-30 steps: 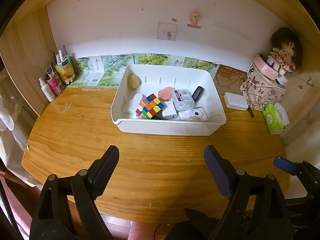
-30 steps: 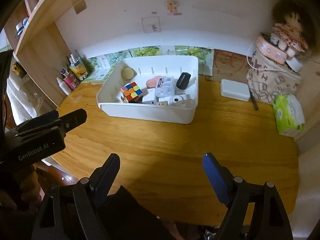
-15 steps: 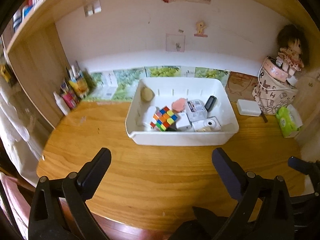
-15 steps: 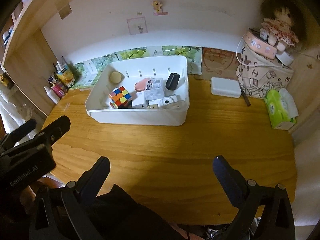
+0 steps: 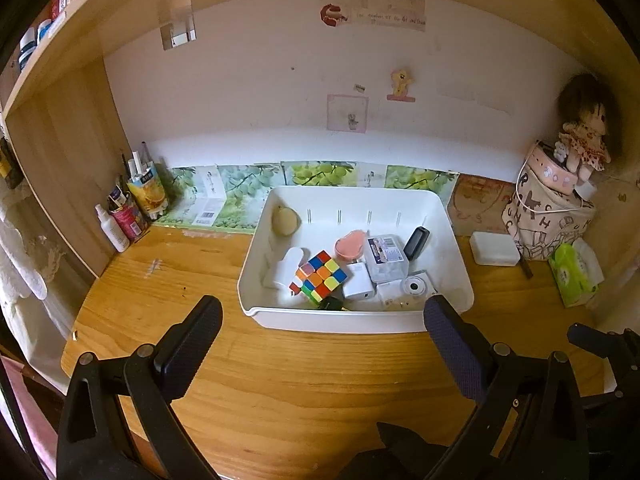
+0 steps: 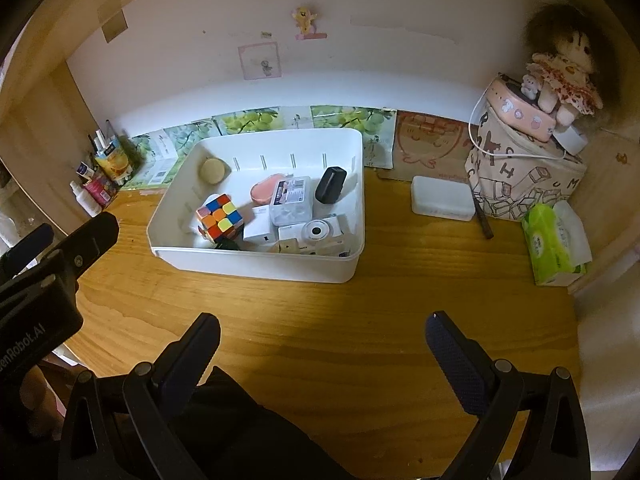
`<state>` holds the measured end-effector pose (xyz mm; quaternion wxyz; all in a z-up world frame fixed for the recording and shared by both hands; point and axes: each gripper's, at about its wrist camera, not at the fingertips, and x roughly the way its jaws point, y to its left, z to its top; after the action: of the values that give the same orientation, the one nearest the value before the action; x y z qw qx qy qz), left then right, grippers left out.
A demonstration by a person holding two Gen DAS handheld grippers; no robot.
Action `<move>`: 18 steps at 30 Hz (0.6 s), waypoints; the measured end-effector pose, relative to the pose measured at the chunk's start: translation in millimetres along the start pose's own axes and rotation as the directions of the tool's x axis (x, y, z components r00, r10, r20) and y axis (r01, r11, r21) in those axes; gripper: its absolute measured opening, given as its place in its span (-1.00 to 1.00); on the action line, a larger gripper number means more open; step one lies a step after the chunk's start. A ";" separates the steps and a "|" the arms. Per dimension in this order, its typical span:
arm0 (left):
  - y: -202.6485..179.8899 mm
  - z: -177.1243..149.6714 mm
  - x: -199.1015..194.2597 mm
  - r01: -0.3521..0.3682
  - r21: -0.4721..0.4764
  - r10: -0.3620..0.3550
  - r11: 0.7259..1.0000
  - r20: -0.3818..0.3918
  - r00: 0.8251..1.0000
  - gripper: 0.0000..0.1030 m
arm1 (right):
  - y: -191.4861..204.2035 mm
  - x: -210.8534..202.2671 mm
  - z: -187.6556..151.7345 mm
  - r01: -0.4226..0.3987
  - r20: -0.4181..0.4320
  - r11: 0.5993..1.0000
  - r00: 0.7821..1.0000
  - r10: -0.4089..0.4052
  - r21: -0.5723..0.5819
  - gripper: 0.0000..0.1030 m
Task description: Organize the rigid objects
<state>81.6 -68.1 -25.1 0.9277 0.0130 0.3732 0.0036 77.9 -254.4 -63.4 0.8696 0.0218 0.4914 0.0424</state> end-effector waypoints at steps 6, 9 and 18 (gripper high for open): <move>3.9 -3.7 6.2 -0.009 -0.020 0.008 1.000 -0.035 0.999 0.96 | 5.1 12.1 0.5 -0.017 -0.044 1.000 0.999 0.016 -0.016 0.99; 4.6 -4.0 8.7 -0.013 -0.024 0.012 1.000 -0.048 0.999 0.96 | 9.1 13.3 0.9 -0.022 -0.049 0.999 0.999 0.020 -0.028 0.99; 1.1 -5.0 10.6 0.003 -0.002 -0.003 1.000 -0.056 0.998 0.96 | 6.2 14.0 0.3 -0.021 -0.055 1.000 0.998 0.021 -0.012 0.99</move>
<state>85.8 -66.6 -35.9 0.9169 0.0113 0.3989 0.0030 85.1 -246.9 -74.7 0.8554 0.0203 0.5146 0.0553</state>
